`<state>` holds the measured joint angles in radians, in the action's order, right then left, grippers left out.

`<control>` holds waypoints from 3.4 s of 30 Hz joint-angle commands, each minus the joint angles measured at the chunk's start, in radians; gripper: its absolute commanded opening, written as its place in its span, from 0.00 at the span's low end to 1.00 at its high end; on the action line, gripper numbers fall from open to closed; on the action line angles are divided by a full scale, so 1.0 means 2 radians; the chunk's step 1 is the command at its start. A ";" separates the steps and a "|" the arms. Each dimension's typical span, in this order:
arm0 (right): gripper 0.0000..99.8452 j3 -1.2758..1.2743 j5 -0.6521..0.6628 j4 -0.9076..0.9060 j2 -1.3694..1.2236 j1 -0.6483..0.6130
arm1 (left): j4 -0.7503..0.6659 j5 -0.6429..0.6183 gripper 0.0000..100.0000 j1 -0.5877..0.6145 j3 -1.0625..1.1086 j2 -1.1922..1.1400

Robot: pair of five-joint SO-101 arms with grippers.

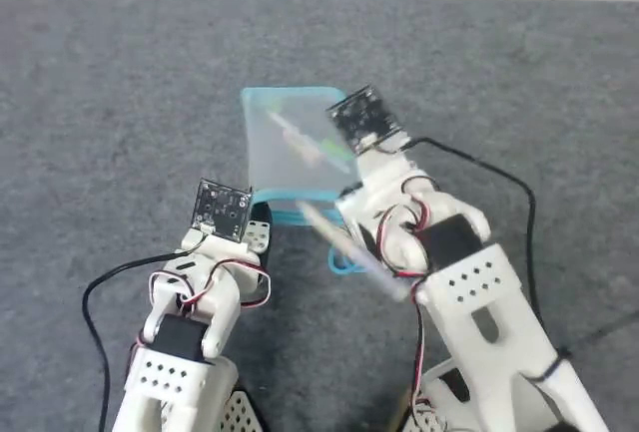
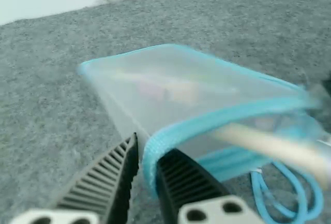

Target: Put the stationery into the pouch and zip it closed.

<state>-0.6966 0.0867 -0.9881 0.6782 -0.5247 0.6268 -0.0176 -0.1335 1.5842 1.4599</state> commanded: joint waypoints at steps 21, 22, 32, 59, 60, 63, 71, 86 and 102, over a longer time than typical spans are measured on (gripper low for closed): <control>0.12 -0.077 0.295 -0.293 0.092 0.000 | -0.020 0.006 0.01 -0.001 -0.014 0.006; 0.12 -0.101 0.304 -0.292 0.100 -0.019 | -0.020 0.006 0.01 -0.001 -0.014 0.006; 0.12 -0.153 0.326 -0.258 0.067 -0.072 | -0.022 0.006 0.01 0.031 -0.017 0.006; 0.12 -0.176 0.328 -0.208 0.038 -0.185 | -0.035 0.011 0.01 0.149 -0.066 0.005; 0.12 -0.176 0.325 -0.203 0.031 -0.188 | -0.035 0.011 0.01 0.149 -0.066 0.005; 0.12 -0.176 0.286 -0.166 -0.007 -0.214 | -0.034 0.011 0.01 0.149 -0.064 0.005; 0.12 -0.146 0.213 -0.109 -0.092 -0.298 | -0.029 0.012 0.01 0.149 -0.063 0.005; 0.11 -0.145 0.172 -0.007 -0.231 -0.223 | -0.027 0.012 0.01 0.149 -0.061 0.005; 0.01 -0.114 0.154 -0.087 -0.141 -0.076 | -0.028 0.012 0.01 0.149 -0.053 0.005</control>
<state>-0.9728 0.4135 -1.0894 0.2700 -0.7948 0.6022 0.0130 0.1534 1.5351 1.4599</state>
